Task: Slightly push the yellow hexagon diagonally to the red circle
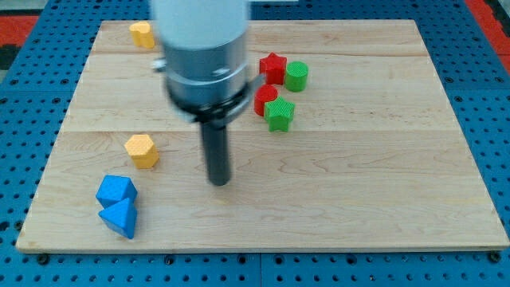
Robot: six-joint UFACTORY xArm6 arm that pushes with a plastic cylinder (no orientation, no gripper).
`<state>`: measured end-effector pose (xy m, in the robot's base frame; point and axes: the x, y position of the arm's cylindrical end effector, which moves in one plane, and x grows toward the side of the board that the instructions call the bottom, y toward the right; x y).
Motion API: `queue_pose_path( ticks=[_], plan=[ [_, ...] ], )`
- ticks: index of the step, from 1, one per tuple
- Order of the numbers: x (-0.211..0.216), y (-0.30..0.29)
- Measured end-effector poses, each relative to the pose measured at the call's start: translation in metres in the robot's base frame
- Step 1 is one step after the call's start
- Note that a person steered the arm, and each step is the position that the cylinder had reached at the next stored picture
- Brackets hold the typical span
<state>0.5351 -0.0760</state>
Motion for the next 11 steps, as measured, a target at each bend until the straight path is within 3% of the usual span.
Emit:
queue_pose_path(
  ticks=[1, 2, 5, 6, 8, 10, 11],
  plan=[
    [-0.015, -0.061],
    [-0.029, -0.084],
    [-0.017, -0.102],
    [-0.039, -0.132],
    [-0.083, -0.056],
    [-0.06, -0.049],
    [-0.102, -0.049]
  ],
)
